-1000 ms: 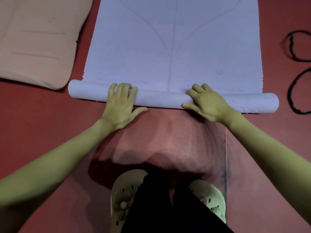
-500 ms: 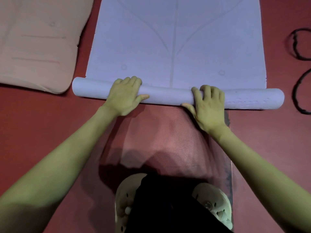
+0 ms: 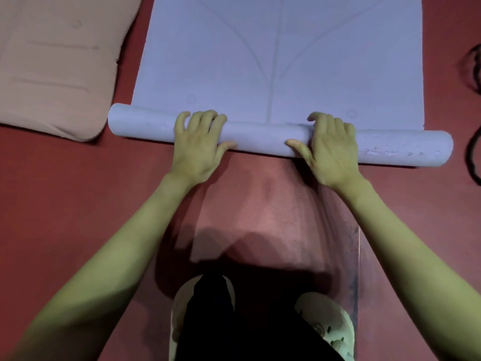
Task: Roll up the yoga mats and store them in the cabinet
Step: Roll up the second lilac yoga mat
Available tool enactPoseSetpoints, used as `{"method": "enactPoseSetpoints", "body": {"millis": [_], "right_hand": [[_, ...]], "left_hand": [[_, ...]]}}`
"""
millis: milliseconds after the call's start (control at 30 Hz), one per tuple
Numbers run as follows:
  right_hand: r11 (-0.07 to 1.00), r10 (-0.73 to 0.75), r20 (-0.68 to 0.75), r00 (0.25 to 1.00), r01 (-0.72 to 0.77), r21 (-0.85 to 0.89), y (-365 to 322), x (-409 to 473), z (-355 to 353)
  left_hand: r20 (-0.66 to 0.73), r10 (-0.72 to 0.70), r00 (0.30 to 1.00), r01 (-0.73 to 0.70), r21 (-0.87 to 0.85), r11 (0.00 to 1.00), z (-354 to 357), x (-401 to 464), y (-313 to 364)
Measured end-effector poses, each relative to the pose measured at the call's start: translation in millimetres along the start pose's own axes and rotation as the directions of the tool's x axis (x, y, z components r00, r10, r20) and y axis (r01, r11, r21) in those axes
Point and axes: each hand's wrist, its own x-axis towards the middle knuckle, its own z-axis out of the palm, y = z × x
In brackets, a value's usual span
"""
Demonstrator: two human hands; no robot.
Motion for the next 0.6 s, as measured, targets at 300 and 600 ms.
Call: {"method": "enactPoseSetpoints", "body": {"millis": [300, 600], "right_hand": [[0.996, 0.050, -0.084, 0.995, -0.056, -0.073, -8.2, -11.7, 12.0], [0.997, 0.009, 0.013, 1.000, -0.008, -0.073, 6.9, 22.4, 5.8]], "left_hand": [[0.083, 0.054, 0.995, -0.048, -0.072, 0.996, -6.0, 34.4, -16.6], [-0.066, 0.022, 0.998, -0.022, 0.009, 1.000, 10.1, 26.3, -3.1]]}}
